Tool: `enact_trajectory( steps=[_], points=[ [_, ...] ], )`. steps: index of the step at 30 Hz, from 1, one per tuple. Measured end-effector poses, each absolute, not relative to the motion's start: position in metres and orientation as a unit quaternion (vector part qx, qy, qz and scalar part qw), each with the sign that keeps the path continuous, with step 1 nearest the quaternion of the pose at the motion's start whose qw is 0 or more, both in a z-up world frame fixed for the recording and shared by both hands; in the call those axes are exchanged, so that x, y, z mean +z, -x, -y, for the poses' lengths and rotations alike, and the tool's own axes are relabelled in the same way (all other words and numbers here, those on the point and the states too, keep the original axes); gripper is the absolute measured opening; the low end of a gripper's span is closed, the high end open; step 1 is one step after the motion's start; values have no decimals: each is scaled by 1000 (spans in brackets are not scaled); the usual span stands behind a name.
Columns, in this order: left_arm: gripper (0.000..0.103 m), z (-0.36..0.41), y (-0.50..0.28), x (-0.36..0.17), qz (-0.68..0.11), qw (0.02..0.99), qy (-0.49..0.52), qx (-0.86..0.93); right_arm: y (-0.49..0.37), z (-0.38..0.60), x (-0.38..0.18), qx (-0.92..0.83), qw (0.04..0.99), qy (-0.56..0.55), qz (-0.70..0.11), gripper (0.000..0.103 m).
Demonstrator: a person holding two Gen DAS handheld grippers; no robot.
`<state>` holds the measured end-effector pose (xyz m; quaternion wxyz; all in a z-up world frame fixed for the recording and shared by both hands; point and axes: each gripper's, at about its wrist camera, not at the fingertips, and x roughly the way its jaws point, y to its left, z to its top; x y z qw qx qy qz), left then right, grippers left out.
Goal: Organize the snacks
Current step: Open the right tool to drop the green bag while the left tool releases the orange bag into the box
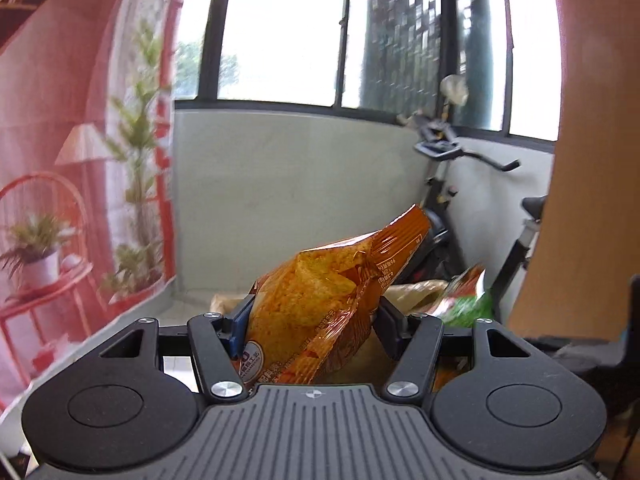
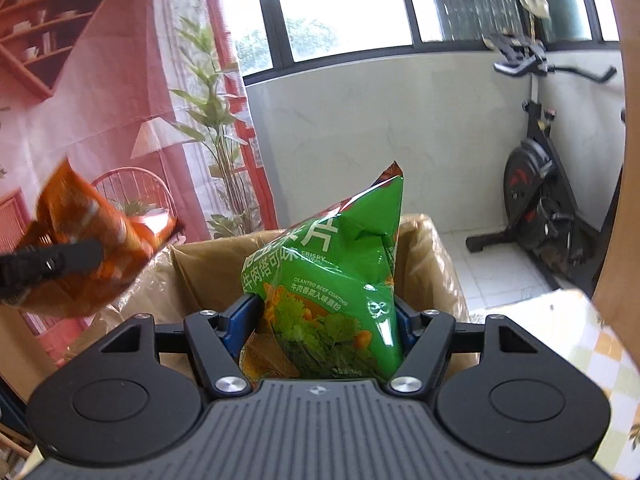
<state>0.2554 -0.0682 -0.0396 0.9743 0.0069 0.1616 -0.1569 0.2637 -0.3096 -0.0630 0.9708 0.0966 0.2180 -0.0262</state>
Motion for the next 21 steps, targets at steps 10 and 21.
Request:
enact_trajectory(
  steps=[10,21],
  points=[
    [69,57,-287,-69,-260,954,38,-147,-244,317,-70,-32,966,-113,-232,77],
    [78,49,-269,-39,-237,961,15,-139,-191,294,-52,-11,972,-112,-208,77]
  ],
)
